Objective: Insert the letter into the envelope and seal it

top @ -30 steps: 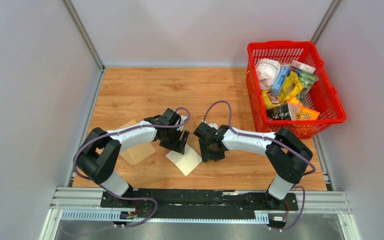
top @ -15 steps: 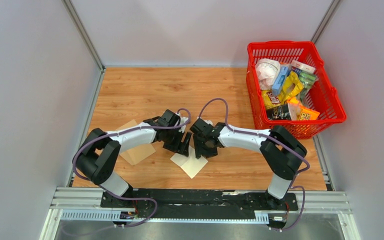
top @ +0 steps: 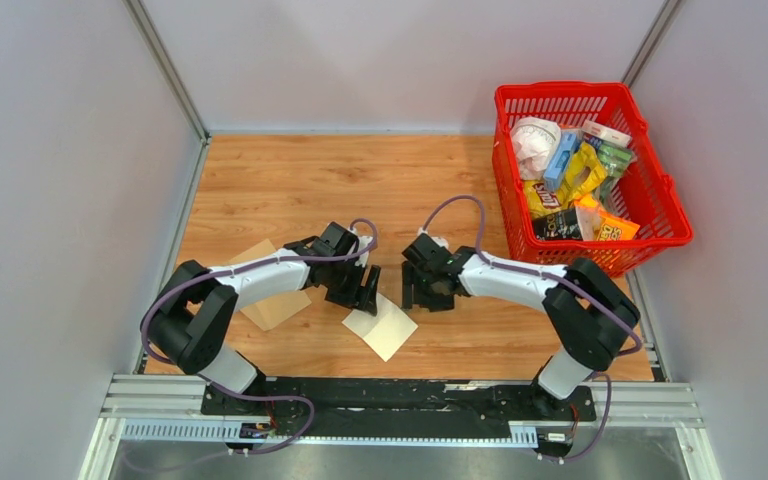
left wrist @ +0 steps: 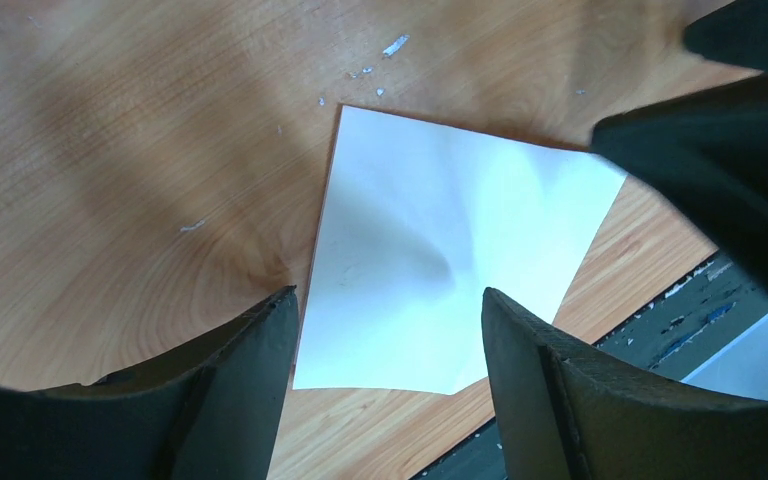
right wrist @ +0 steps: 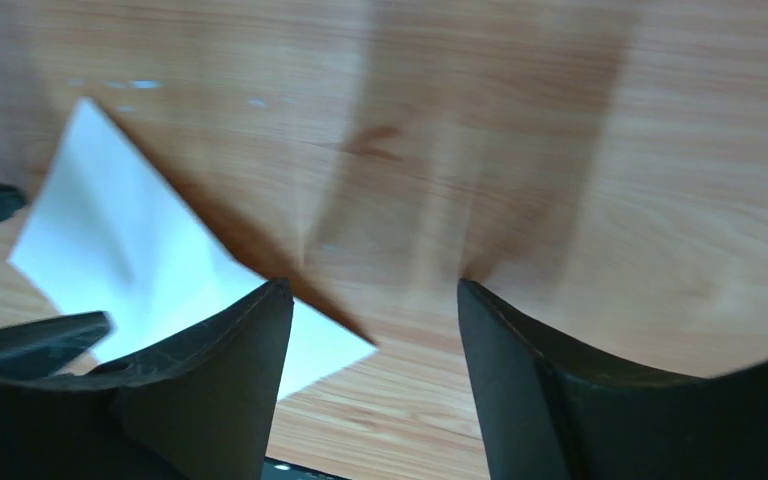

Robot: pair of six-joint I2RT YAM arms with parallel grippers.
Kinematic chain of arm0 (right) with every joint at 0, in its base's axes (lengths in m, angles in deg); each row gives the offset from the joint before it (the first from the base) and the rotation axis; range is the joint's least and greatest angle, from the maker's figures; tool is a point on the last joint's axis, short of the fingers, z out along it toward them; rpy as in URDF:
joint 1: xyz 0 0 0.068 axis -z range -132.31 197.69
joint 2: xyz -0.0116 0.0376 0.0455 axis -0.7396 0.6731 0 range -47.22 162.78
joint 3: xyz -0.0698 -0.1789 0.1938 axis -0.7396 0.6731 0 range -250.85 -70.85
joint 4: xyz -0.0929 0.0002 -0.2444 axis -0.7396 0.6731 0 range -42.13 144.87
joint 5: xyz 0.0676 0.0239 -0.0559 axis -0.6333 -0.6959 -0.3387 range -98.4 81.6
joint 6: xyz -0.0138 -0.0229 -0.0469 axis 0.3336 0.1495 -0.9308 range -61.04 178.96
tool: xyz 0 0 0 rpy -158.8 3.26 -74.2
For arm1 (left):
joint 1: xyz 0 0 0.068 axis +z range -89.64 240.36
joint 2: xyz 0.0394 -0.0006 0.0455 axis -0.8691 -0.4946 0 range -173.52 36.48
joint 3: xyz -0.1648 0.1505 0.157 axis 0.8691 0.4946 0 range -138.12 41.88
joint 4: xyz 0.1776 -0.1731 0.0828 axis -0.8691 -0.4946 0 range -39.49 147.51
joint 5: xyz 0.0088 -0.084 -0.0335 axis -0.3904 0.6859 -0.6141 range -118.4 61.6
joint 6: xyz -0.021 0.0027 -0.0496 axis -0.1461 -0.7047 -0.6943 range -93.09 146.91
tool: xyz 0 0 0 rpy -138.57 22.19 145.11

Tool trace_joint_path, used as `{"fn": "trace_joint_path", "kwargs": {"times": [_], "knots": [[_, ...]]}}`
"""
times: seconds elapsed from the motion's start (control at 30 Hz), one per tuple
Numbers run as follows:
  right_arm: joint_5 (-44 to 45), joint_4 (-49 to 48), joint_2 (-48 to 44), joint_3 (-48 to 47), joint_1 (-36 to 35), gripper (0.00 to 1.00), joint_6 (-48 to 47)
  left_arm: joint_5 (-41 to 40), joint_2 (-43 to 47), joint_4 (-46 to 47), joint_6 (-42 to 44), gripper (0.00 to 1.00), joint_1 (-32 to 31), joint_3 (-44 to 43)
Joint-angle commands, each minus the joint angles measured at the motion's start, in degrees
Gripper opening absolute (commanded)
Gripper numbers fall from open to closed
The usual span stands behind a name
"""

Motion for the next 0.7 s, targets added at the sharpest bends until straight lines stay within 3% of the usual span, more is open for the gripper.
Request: {"fn": "trace_joint_path", "kwargs": {"times": [0.0,0.33,0.67], "knots": [[3.5,5.4,-5.3,4.7,1.2,0.70,1.4,-2.5,1.5,0.8,-2.0,0.75,-0.2,0.8],[-10.7,-1.8,-12.8,13.5,0.0,0.60,9.1,-1.6,3.6,0.5,-3.6,0.75,-0.2,1.2],[-11.2,-6.0,-9.3,15.0,-2.0,0.37,14.0,0.8,4.0,0.9,-3.9,0.75,-0.2,1.9]]}}
